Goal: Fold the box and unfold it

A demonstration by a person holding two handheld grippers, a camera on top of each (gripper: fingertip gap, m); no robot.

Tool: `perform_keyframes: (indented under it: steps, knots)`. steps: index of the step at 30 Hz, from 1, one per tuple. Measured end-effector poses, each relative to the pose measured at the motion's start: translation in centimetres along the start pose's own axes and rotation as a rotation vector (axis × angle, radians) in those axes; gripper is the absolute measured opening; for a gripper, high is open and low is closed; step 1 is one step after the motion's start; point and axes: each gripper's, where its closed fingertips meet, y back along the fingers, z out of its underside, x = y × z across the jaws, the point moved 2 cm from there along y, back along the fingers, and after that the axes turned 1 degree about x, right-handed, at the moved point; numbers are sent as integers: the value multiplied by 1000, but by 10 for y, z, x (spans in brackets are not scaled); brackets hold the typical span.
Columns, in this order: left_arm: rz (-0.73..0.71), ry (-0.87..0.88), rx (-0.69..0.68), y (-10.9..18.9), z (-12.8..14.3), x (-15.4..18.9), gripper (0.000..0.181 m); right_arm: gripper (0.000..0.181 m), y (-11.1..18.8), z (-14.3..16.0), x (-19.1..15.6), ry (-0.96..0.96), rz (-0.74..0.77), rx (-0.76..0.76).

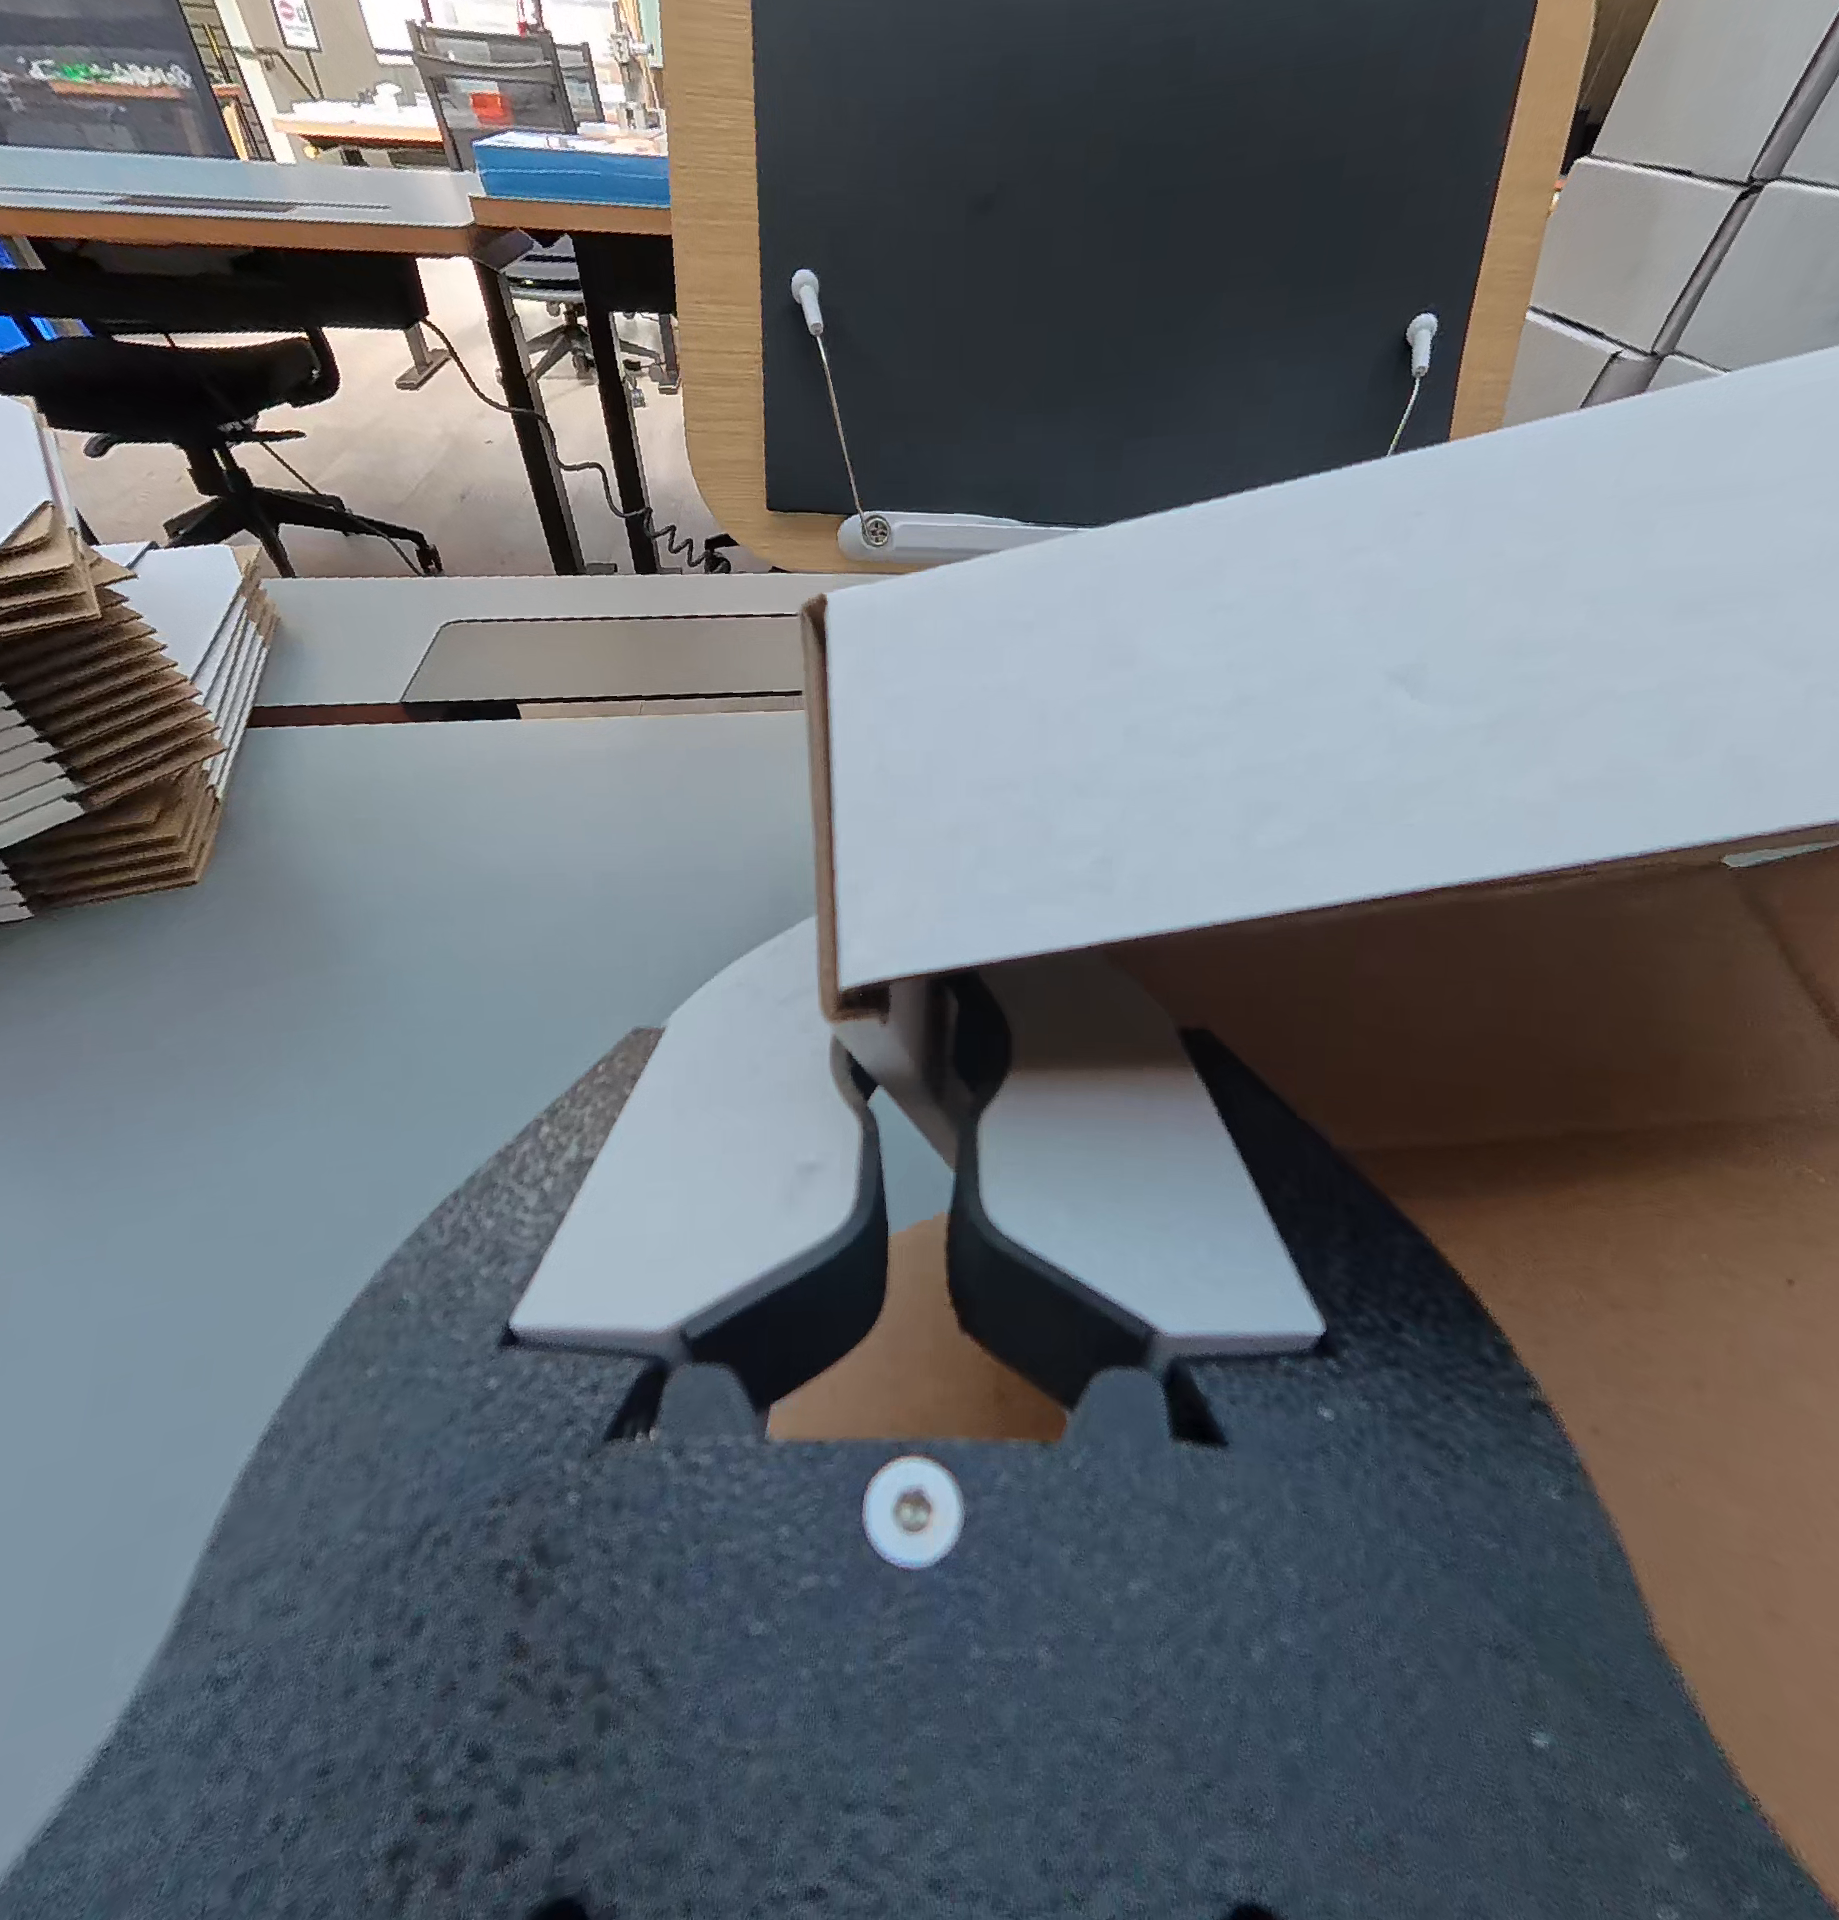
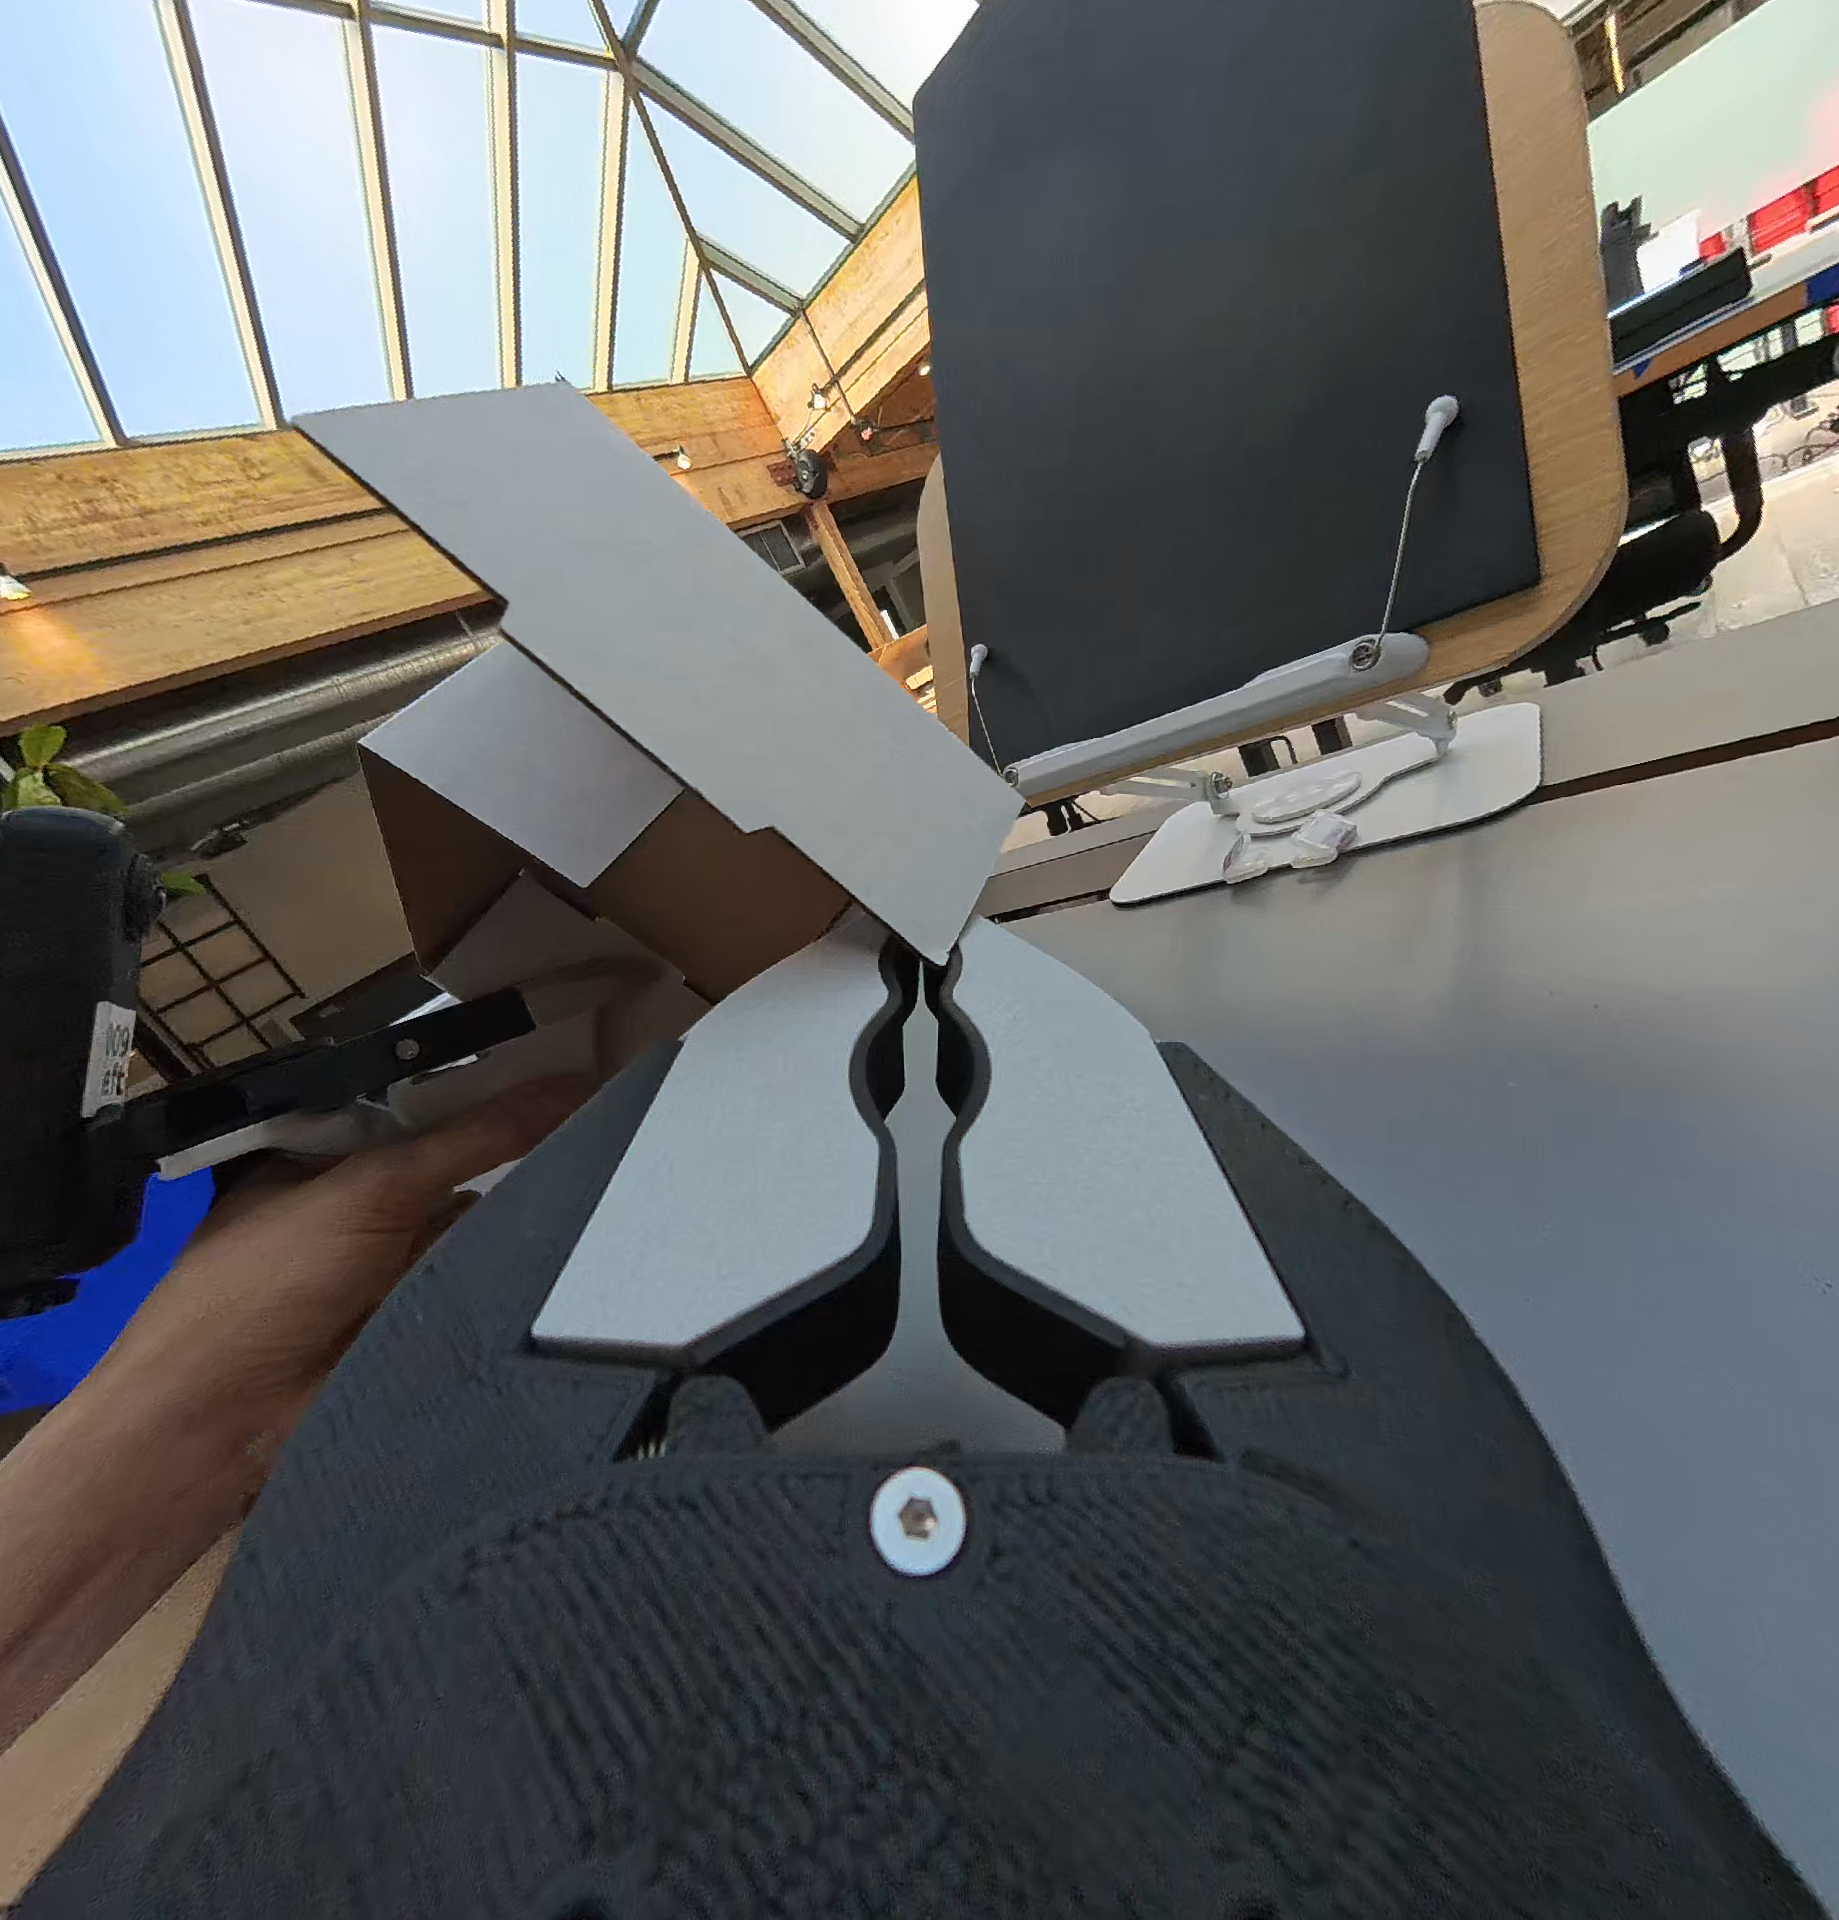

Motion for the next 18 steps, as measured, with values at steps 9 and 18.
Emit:
perform_keyframes:
  steps: [9, 18]
  knots:
    - [-10, 84, 27, 4, -2, -3, 5, 0, 5, 9, -5, -92, 12, 68]
    - [-37, 111, 39, 9, -4, -7, 6, 0, 6, 10, -9, 197, 159, 87]
